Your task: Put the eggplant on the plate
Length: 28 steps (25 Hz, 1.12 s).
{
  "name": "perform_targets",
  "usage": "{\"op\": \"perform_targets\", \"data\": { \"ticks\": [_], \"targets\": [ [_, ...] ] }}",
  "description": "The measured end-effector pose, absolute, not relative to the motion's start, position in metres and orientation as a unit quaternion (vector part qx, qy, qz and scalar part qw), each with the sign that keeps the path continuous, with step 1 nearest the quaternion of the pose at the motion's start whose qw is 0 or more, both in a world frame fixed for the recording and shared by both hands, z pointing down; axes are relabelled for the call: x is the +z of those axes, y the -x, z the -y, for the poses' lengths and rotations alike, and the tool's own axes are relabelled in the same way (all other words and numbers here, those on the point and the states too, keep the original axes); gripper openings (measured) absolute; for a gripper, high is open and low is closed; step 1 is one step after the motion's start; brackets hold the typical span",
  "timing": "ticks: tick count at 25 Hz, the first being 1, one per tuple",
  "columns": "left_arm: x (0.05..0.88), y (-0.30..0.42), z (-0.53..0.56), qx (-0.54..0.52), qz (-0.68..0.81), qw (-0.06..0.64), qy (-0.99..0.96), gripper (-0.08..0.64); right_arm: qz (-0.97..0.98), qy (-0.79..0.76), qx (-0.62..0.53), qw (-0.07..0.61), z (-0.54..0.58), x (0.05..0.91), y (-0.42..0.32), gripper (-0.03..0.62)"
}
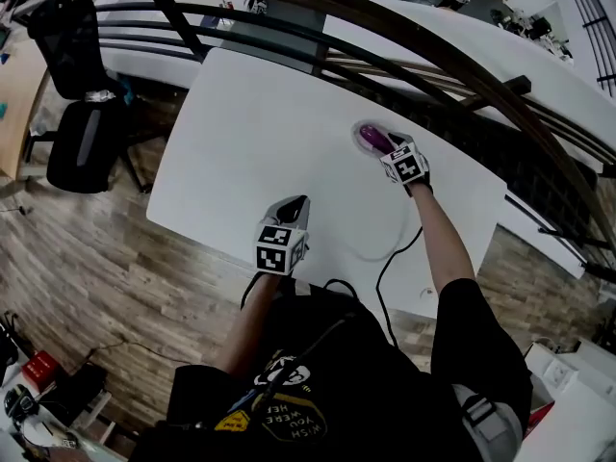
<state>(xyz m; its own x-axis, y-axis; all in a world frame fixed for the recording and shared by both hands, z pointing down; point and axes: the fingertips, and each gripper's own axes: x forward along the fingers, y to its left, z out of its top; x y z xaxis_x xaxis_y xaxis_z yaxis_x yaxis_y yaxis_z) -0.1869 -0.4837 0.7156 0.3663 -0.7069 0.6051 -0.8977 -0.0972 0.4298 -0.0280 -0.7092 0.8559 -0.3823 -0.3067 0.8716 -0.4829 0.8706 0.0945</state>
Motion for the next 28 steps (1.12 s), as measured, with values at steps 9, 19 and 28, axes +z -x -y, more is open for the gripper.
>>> {"op": "perform_targets", "data": {
  "ticks": [9,19,28],
  "targets": [
    [0.677,0.162,0.488,0.130,0.509,0.348,-0.776,0.005,0.872,-0.401,0.112,0.258,0.633,0.709,-0.007,0.093],
    [0.594,0.130,0.506,0.121,0.497,0.214,-0.832,0.005,0.824,-0.538,0.170,0.050,0.509,0.566,-0.060,0.003],
    [0.557,0.096,0.478,0.056,0.470,0.210,-0.855,0.005,0.805,-0.558,0.196,0.040,0.450,0.569,-0.093,0.002]
  ]
}}
